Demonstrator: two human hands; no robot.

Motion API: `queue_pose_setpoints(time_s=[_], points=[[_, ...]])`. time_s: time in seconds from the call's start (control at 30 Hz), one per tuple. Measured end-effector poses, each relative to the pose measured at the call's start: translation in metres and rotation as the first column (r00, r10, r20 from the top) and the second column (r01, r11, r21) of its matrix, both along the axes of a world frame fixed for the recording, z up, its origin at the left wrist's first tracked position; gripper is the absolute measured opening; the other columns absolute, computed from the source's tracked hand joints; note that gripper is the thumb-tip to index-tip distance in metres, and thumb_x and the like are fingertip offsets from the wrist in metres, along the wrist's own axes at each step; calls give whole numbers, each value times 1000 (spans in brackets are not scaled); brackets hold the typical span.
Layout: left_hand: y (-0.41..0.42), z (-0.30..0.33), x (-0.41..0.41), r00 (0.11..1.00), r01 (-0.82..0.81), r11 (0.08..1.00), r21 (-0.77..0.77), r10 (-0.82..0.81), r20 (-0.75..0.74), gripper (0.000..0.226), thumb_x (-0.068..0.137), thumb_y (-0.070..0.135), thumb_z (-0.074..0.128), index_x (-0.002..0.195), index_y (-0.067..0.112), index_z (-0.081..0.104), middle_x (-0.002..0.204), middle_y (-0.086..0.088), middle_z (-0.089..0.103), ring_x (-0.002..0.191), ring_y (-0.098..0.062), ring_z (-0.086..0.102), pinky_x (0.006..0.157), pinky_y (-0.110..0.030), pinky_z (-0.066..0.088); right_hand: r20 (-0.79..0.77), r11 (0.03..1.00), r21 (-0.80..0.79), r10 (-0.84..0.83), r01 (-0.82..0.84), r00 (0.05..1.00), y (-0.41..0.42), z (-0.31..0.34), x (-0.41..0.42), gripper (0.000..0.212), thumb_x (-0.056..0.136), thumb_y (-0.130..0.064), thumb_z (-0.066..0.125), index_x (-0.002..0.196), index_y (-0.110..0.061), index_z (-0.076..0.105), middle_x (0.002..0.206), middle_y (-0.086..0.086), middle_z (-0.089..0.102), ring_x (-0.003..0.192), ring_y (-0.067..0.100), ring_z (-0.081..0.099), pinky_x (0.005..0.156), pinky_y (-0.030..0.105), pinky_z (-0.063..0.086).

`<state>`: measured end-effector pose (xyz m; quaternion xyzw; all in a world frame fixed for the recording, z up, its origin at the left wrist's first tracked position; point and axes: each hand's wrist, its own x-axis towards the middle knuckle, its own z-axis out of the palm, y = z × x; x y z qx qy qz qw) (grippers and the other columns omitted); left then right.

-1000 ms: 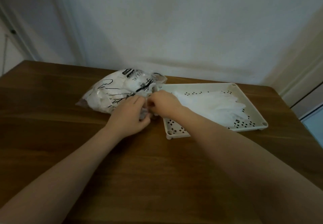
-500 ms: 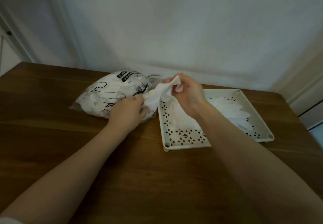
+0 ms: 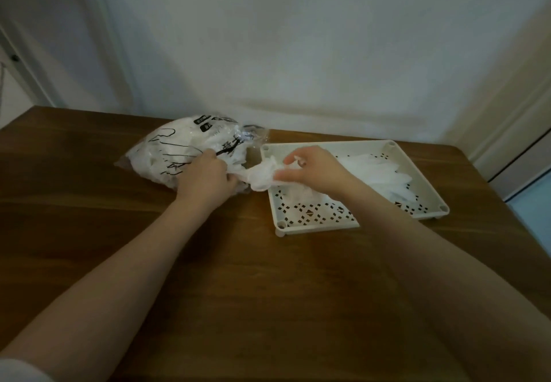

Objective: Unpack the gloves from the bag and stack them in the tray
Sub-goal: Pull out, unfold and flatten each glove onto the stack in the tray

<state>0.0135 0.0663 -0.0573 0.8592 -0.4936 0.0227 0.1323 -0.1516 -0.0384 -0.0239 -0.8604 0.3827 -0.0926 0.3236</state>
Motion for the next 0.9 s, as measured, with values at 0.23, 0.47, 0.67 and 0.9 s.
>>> queue_pose_setpoints(time_s=[0.23, 0.47, 0.67, 0.9], points=[[9, 5, -13, 995, -93, 994, 57, 95, -33, 47, 85, 11, 55, 128, 5, 37, 127, -17, 42, 114, -34, 45, 90, -41, 41, -20, 998, -66, 8, -9, 1000, 8, 5, -19, 30, 88, -16, 60, 64, 0, 54, 65, 14, 53, 58, 24, 50, 59, 34, 42], [14, 30, -66, 886, 329, 819, -471, -440, -146, 43, 91, 18, 50, 133, 12, 43, 132, -2, 44, 121, -13, 39, 104, -31, 36, 459, 952, 301, -90, -59, 884, 11, 13, -51, 13, 92, -17, 57, 104, -15, 61, 104, 3, 67, 98, 22, 64, 87, 38, 52], [-22, 34, -102, 689, 80, 857, -509, -417, -593, 38, 85, 45, 60, 112, 20, 54, 105, 8, 59, 90, -7, 58, 75, -26, 49, 447, 994, 103, -29, -20, 894, 3, 11, -53, 30, 80, -7, 67, 101, -22, 51, 96, -3, 63, 85, 11, 61, 73, 28, 50], [-48, 37, -89, 344, -200, 858, -473, -390, -854, 30, 89, -4, 38, 82, 10, 64, 93, -9, 66, 91, -22, 63, 82, -34, 55, 552, 945, 302, -278, 122, 786, -21, 10, -71, 12, 88, -10, 61, 89, -20, 69, 83, -5, 65, 79, 14, 60, 72, 27, 49]])
